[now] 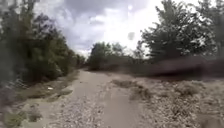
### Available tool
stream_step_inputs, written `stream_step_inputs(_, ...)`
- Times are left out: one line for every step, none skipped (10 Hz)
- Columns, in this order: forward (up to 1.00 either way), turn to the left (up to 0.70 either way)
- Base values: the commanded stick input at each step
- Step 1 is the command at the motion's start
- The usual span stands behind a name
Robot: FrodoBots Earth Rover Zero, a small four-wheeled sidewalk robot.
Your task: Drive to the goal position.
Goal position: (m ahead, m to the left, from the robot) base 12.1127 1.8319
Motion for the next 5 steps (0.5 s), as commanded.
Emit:
stream_step_inputs(0.7, 0.34)
stream_step_inputs(0.7, 0.31)
stream_step_inputs(0.7, 0.06)
stream_step_inputs(0.7, 0.0)
stream_step_inputs(0.7, 0.0)
